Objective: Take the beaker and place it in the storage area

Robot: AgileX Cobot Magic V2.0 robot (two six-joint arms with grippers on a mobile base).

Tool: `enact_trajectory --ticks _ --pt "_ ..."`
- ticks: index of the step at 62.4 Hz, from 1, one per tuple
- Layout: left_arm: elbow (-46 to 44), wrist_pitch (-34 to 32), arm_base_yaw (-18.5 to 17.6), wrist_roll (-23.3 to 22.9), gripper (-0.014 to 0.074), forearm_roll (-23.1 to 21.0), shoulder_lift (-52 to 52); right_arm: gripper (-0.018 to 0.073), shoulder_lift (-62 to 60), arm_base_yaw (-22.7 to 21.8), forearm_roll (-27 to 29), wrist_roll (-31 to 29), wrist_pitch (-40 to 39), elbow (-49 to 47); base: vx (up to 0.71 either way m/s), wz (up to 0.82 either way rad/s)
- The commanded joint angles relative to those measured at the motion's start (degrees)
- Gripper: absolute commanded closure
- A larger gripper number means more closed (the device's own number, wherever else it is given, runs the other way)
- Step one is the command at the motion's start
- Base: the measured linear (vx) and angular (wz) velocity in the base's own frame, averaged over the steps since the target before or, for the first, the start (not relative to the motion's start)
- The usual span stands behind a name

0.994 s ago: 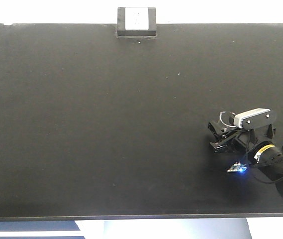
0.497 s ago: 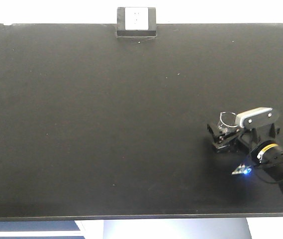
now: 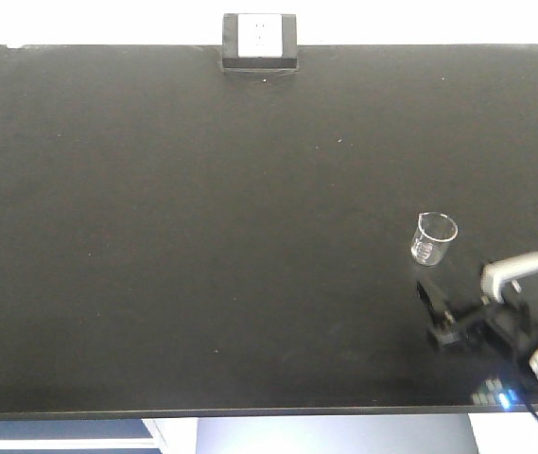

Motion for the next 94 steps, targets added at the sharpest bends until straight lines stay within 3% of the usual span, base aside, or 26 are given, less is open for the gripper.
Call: enact_trajectory --ticks 1,8,15,41,49,59,64,73,82,85,94 --pt "-1.19 -4.95 -0.01 -0.48 0.0603 -0.06 -0.85 -0.0049 -6.67 -0.15 -3.19 0.28 -11.77 3.39 0.0 0.0" --pt "-1.19 -4.95 -0.01 -0.48 0.0603 -0.06 -0.85 -0.0039 -13.07 -0.15 -8.35 4.84 -11.77 3.12 0.0 0.0" --pt "-1.19 -4.95 -0.01 -0.48 0.0603 -0.06 -0.85 -0.003 -18.45 -0.15 -8.72 8.88 -11.77 3.15 0.0 0.0" --pt "-1.19 -4.95 -0.01 -0.48 0.0603 -0.06 -0.85 0.0026 -24.43 -0.15 -8.54 10.07 -11.69 3.21 0.0 0.0" --pt "-1.19 -4.95 -0.01 -0.48 0.0603 -0.06 -0.85 0.0067 -24.43 -0.22 -3.21 10.23 -11.78 3.34 0.0 0.0" --pt "-1.19 -4.95 -0.01 -0.48 0.0603 -0.06 -0.85 0.0122 -24.43 -0.14 -3.41 10.44 -11.53 3.34 0.0 0.0" --pt "-1.19 -4.95 -0.01 -0.48 0.0603 -0.06 -0.85 0.0162 -24.43 -0.14 -0.31 10.61 -11.78 3.34 0.0 0.0" --pt "-1.19 -4.89 -0.01 -0.49 0.0603 -0.06 -0.85 0.0303 -24.72 -0.14 4.47 10.61 -11.64 3.24 0.0 0.0" --pt "-1.19 -4.89 -0.01 -0.49 0.0603 -0.06 -0.85 0.0506 -33.41 -0.14 10.94 10.61 -10.25 3.24 0.0 0.0" --pt "-1.19 -4.89 -0.01 -0.49 0.0603 -0.06 -0.85 0.0576 -36.29 -0.14 12.45 10.55 -8.41 3.24 0.0 0.0" --pt "-1.19 -4.89 -0.01 -0.49 0.0603 -0.06 -0.85 0.0571 -46.33 -0.14 17.17 9.74 5.65 3.24 0.0 0.0"
